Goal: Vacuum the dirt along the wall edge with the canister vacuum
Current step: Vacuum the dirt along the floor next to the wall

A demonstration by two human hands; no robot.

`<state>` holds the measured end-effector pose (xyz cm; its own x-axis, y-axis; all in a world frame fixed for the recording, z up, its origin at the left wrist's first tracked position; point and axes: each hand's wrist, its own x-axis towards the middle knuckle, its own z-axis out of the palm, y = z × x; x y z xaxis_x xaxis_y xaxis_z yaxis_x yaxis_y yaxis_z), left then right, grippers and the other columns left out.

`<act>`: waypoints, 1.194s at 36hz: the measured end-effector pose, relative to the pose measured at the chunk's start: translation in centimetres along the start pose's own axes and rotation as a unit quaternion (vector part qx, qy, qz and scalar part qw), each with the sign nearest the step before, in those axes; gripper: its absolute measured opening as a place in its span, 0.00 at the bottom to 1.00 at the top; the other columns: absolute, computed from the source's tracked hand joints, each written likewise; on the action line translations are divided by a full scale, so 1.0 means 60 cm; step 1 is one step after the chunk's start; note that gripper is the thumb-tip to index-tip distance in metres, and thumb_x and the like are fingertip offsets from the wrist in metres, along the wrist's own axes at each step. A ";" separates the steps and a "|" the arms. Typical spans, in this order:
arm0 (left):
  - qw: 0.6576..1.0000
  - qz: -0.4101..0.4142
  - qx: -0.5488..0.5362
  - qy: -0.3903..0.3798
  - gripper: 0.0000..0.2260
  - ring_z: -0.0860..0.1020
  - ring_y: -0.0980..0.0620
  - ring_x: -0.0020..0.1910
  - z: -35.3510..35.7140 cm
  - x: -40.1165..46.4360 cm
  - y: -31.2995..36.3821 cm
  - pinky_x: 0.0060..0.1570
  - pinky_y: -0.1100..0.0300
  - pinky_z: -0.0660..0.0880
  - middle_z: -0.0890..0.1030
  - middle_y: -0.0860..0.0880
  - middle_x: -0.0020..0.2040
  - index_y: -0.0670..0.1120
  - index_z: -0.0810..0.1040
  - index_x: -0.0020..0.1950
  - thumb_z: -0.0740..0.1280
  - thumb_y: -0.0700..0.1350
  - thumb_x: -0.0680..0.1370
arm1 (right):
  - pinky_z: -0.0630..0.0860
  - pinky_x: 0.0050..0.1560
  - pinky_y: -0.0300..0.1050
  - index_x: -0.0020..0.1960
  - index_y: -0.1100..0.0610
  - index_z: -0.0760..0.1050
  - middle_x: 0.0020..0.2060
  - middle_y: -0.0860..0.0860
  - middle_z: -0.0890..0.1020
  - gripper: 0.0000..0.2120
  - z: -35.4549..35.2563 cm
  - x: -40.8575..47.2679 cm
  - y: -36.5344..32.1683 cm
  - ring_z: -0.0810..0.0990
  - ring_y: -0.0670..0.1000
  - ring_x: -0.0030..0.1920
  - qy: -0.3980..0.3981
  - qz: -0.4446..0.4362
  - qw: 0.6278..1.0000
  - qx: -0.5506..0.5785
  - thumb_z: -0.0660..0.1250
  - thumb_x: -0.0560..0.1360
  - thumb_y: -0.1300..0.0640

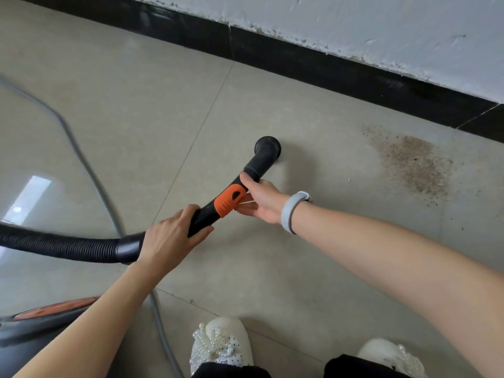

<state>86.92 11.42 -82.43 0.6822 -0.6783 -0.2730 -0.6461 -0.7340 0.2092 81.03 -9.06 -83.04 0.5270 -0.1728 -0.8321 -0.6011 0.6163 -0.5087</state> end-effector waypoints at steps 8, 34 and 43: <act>0.999 -0.020 0.038 0.002 0.26 0.79 0.42 0.42 -0.012 0.038 0.016 0.35 0.57 0.67 0.81 0.51 0.46 0.54 0.69 0.60 0.56 0.71 0.73 | 0.82 0.41 0.46 0.59 0.62 0.72 0.43 0.57 0.82 0.20 0.018 0.000 -0.011 0.83 0.54 0.39 -0.002 0.006 0.999 -0.046 0.63 0.79 0.46; 0.988 0.023 0.154 -0.012 0.22 0.79 0.45 0.40 -0.020 0.092 -0.010 0.34 0.58 0.66 0.77 0.51 0.44 0.52 0.68 0.60 0.56 0.67 0.77 | 0.68 0.46 0.46 0.66 0.54 0.68 0.65 0.49 0.70 0.20 -0.002 0.035 -0.025 0.64 0.54 0.67 0.056 -0.363 0.618 -0.695 0.66 0.78 0.49; 0.984 -0.060 0.147 0.086 0.20 0.76 0.43 0.32 -0.046 0.088 -0.130 0.32 0.59 0.63 0.79 0.50 0.37 0.55 0.74 0.52 0.55 0.68 0.75 | 0.63 0.68 0.48 0.76 0.55 0.59 0.74 0.53 0.62 0.23 -0.040 0.024 0.011 0.62 0.54 0.72 0.037 -0.360 0.601 -0.713 0.55 0.82 0.55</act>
<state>96.53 13.46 -82.89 0.7914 -0.6011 -0.1112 -0.6108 -0.7851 -0.1026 79.94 -10.72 -85.12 0.9626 -0.0657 -0.2629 -0.1639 -0.9138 -0.3717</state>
